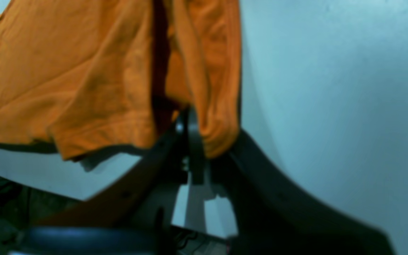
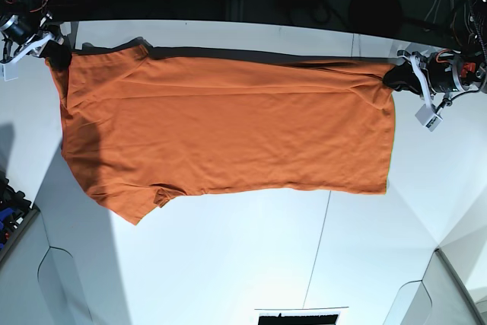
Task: Layout the t-shirt on the table in an organized manner, then fold the t-shirt properly
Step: 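Pull the folded edge back outward with both grippers to adjust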
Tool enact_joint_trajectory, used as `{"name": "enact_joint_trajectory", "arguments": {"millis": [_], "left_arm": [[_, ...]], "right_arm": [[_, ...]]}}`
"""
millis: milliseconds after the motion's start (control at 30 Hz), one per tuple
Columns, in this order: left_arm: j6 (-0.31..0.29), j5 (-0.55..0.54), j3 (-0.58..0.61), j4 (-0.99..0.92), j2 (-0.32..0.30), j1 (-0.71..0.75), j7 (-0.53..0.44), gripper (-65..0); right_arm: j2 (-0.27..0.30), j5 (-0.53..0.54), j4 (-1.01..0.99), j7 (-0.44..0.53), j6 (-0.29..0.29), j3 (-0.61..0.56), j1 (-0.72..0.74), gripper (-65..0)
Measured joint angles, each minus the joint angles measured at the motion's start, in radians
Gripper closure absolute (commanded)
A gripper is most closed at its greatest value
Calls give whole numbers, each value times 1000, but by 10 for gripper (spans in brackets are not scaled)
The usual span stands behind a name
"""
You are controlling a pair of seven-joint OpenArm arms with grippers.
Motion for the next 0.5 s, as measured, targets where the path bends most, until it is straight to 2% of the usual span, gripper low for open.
{"name": "enact_joint_trajectory", "arguments": {"millis": [500], "left_arm": [[0,11,2,0,-39,1,5,0]], "right_arm": [[0,24,3,-1,2,0,-37,0]]}}
